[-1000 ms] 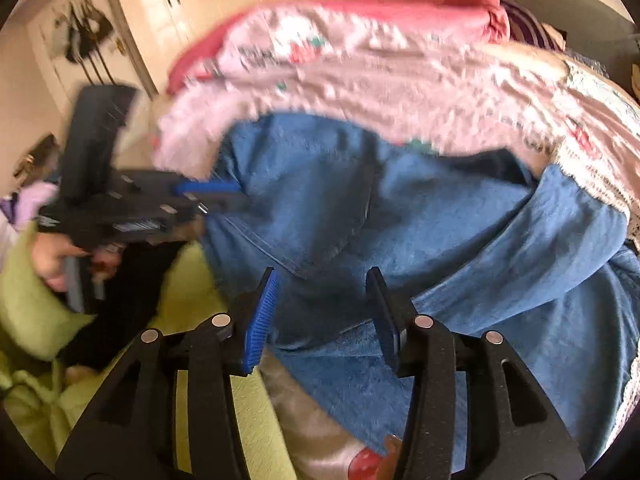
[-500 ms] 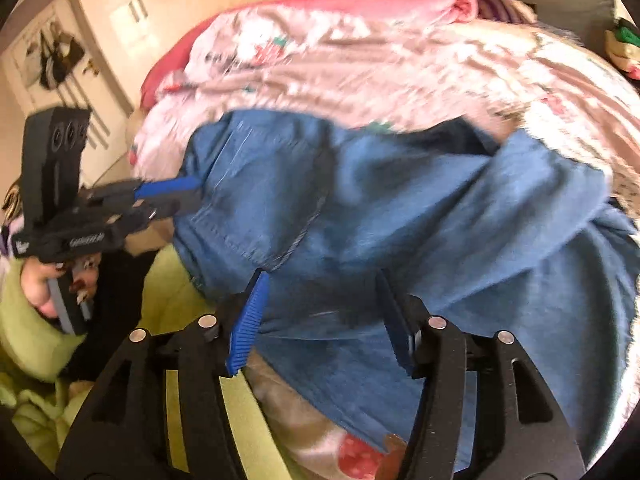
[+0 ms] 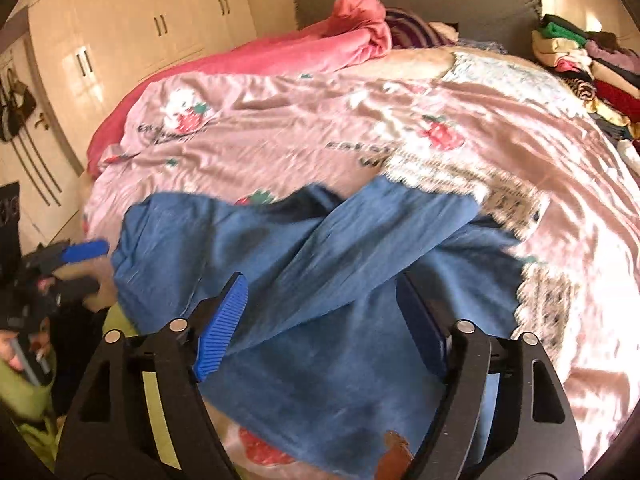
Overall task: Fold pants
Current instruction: 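Lift the pants with both tools and flip them over onto the bed, then open both tools and release the flipped pants onto the bed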
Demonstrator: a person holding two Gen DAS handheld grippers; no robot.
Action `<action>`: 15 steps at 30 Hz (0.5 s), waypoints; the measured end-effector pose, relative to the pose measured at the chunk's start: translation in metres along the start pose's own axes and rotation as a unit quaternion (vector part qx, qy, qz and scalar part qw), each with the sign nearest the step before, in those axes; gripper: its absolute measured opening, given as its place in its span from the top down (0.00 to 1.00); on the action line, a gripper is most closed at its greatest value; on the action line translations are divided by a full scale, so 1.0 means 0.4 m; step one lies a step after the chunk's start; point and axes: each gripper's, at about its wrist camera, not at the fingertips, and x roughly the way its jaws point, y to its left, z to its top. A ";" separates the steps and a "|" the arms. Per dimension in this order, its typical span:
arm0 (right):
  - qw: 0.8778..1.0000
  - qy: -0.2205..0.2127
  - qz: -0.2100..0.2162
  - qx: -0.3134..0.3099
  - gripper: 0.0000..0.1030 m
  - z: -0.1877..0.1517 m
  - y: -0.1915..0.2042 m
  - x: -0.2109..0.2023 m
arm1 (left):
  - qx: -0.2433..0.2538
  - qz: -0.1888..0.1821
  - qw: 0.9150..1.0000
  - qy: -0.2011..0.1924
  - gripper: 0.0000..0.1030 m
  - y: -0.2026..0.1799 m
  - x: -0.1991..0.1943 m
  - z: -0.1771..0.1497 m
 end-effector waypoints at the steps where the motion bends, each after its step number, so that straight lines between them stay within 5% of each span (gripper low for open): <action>1: 1.000 -0.001 -0.003 -0.001 0.30 0.011 -0.003 0.003 | 0.003 -0.006 1.000 0.005 0.31 -0.012 0.010 0.002; 15: 0.998 0.040 -0.033 0.038 0.24 0.202 -0.095 0.185 | 0.019 -0.081 0.993 0.080 0.33 -0.129 0.203 0.042</action>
